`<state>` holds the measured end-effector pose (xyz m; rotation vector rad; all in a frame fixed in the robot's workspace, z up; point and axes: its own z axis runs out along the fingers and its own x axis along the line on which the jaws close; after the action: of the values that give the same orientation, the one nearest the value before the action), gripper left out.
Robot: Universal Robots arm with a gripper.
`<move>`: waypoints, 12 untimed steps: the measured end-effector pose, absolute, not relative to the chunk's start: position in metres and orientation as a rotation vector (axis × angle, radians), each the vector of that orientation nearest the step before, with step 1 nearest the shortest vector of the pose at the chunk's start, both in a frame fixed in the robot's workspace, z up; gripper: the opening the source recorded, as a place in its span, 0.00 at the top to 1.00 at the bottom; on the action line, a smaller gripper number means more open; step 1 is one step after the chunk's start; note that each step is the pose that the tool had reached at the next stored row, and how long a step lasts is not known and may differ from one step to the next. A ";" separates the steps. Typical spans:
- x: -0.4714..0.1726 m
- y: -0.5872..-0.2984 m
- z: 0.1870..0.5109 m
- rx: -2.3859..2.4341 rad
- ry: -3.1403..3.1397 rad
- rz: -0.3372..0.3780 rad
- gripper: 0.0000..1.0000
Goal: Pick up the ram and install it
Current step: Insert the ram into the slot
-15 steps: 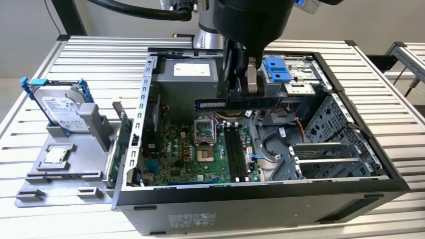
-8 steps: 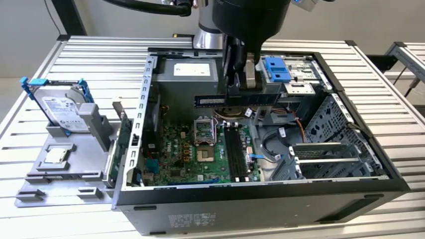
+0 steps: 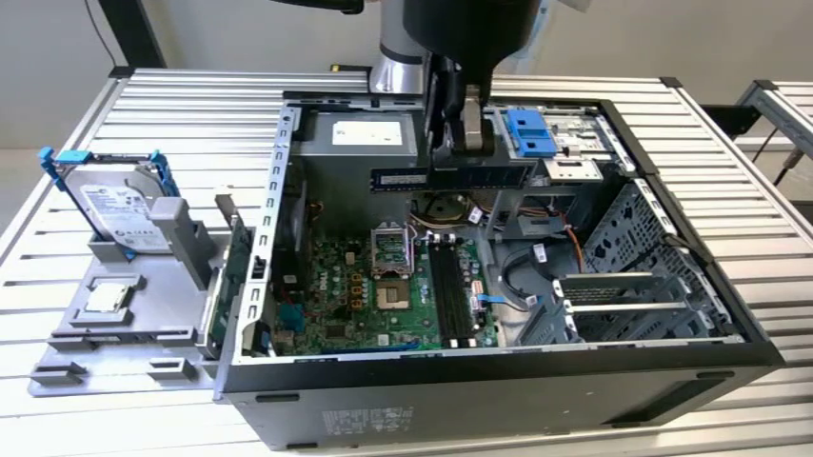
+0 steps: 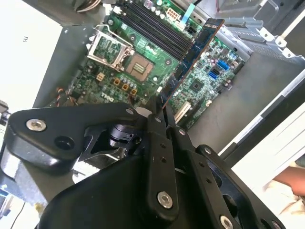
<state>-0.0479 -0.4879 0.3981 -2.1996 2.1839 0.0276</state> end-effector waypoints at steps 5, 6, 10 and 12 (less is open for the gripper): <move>-0.048 -0.478 0.397 -2.194 2.189 0.028 1.00; -0.048 -0.476 0.397 -2.193 2.191 0.028 1.00; -0.048 -0.469 0.397 -2.187 2.196 0.027 1.00; -0.048 -0.464 0.396 -2.186 2.198 0.027 1.00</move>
<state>-0.0480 -0.4643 0.3964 -2.1855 2.1979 0.0271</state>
